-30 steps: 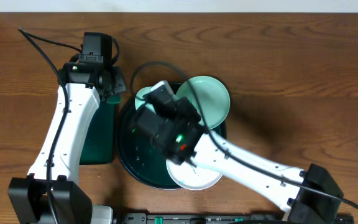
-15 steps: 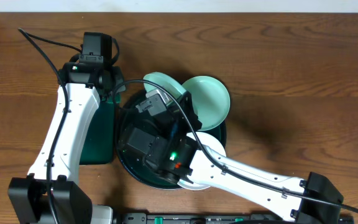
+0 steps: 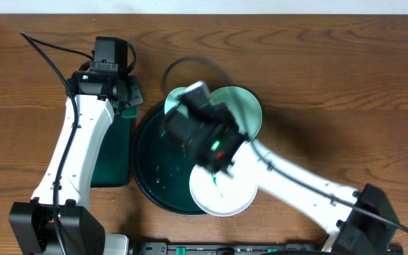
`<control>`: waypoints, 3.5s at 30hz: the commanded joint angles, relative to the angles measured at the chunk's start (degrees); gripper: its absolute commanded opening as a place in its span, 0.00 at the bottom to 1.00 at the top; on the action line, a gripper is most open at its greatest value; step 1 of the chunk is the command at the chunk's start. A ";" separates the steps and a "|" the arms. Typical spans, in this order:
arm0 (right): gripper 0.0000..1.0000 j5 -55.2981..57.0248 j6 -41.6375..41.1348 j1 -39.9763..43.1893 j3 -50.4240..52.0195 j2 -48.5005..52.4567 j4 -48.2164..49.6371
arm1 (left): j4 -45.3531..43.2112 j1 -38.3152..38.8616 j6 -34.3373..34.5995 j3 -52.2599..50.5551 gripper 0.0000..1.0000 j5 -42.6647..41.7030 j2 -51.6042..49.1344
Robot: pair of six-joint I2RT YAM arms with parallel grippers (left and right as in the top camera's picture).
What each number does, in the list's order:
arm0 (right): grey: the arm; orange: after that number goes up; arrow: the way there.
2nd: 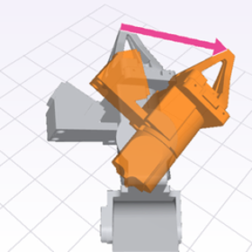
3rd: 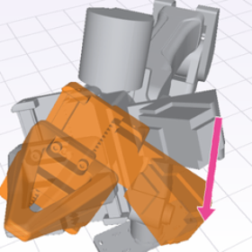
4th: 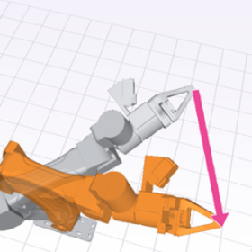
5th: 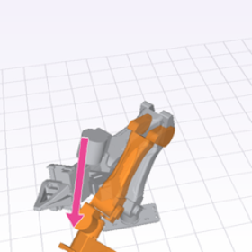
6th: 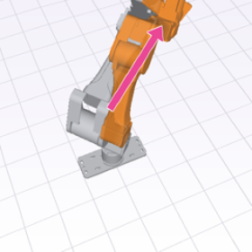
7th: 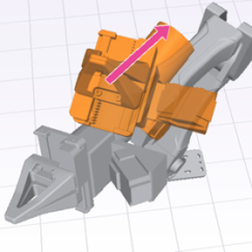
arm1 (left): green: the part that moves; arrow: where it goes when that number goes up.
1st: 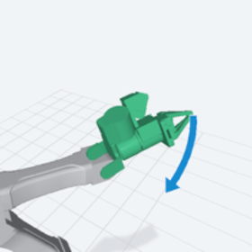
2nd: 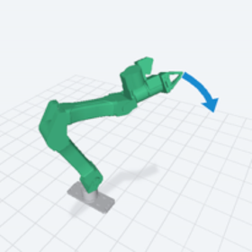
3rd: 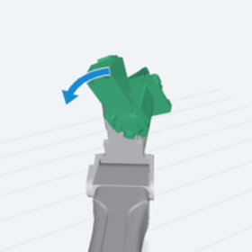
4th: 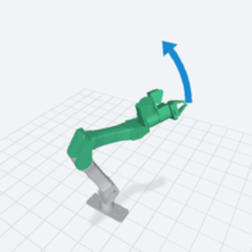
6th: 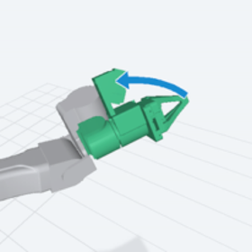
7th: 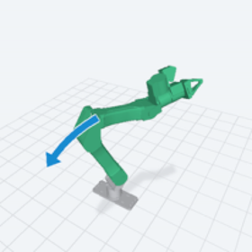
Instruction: Clean dirty plates on tray and stack at the side
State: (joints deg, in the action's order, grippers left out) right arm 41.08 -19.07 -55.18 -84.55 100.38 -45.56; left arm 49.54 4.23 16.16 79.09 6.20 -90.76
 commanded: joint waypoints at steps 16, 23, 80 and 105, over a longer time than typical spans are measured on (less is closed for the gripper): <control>0.01 -52.50 1.16 54.60 -0.50 -10.32 -10.29 | -0.11 -0.31 0.46 -0.13 0.07 0.94 -2.99; 0.01 -50.80 2.93 67.56 3.72 -8.41 -12.48 | -0.17 -0.31 0.46 -0.13 0.07 0.92 -3.58; 0.56 -65.11 2.69 31.67 27.71 -8.52 -7.17 | 0.35 -0.31 0.44 -0.13 0.07 0.72 -3.58; 0.01 -65.99 -4.55 21.31 26.69 -3.63 0.52 | 0.68 -0.31 0.44 -0.13 0.07 0.72 -3.58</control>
State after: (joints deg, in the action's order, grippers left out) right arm -21.43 -20.71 -31.29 -56.45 96.75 -46.87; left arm 49.98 4.21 16.29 79.09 6.37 -94.17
